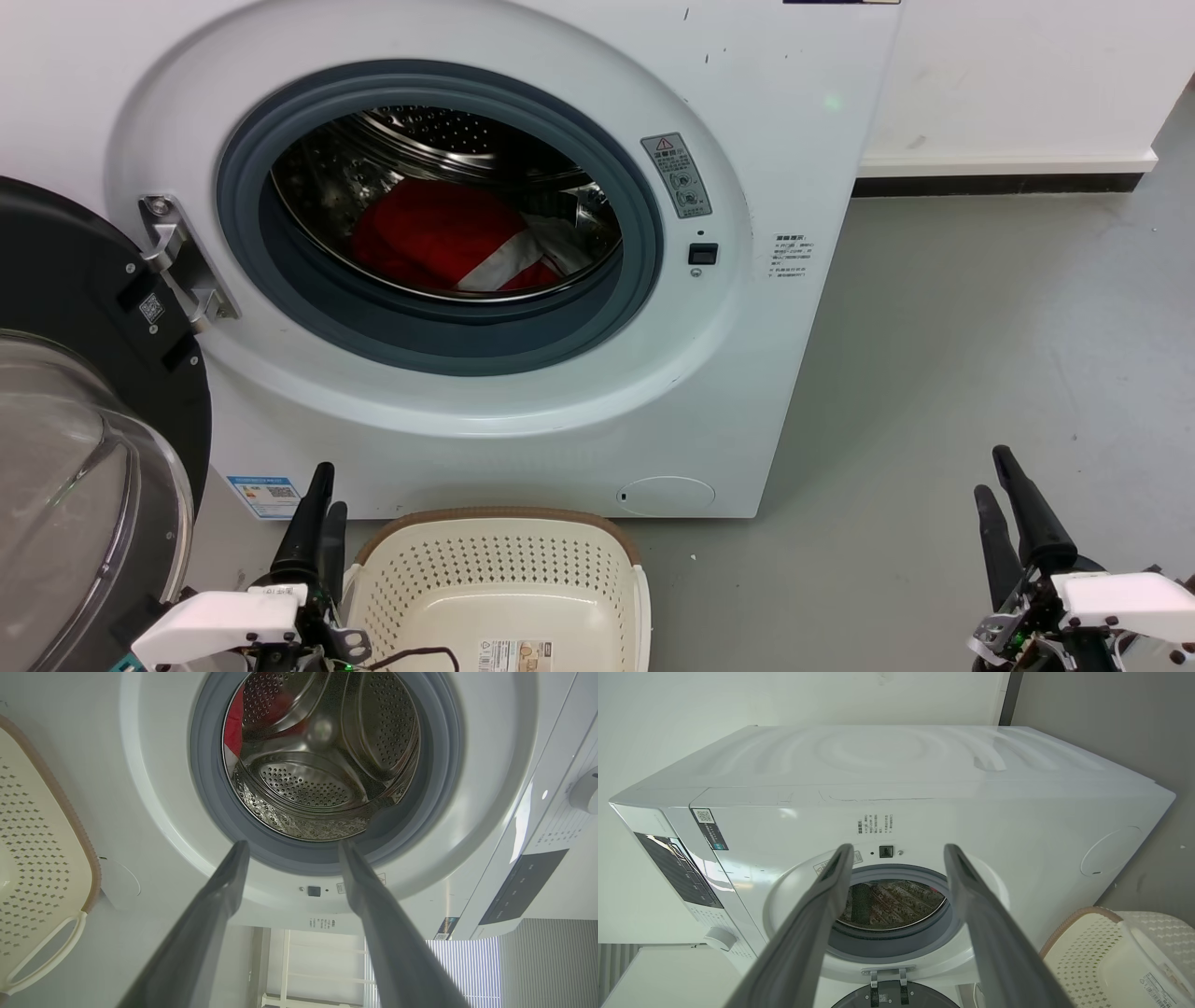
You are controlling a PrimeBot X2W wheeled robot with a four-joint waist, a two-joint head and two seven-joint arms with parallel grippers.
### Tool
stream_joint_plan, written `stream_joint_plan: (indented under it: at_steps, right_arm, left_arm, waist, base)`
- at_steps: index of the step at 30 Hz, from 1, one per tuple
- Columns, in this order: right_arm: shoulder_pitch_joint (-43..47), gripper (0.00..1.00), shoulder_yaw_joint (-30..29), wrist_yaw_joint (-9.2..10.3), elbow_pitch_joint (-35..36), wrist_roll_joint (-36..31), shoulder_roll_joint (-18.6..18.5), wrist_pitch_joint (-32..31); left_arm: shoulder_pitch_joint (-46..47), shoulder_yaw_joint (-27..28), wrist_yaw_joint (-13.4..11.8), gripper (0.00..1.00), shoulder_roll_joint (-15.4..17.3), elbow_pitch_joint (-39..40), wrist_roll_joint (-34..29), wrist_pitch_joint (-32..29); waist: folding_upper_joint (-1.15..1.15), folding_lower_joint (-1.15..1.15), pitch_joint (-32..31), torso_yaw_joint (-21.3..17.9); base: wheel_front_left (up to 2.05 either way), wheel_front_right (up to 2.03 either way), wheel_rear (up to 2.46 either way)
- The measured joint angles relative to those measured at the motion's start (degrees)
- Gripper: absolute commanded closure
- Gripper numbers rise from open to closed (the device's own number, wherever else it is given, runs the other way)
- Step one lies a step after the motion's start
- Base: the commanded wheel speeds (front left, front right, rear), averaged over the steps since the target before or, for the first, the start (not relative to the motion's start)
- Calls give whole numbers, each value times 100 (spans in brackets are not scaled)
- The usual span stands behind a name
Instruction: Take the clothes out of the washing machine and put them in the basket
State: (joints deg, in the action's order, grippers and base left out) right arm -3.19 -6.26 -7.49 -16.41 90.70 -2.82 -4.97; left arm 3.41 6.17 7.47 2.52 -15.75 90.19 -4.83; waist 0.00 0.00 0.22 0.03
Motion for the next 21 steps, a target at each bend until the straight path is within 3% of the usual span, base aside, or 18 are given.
stream_joint_plan:
  at_steps: [21]
  right_arm:
    - [131, 0, 135, 0, 802, -2627, 8, 525]
  left_arm:
    - [-140, -118, -353, 0, 3, 719, -2321, 517]
  waist:
    - [0, 0, 35, 1]
  base:
    - [0, 0, 0]
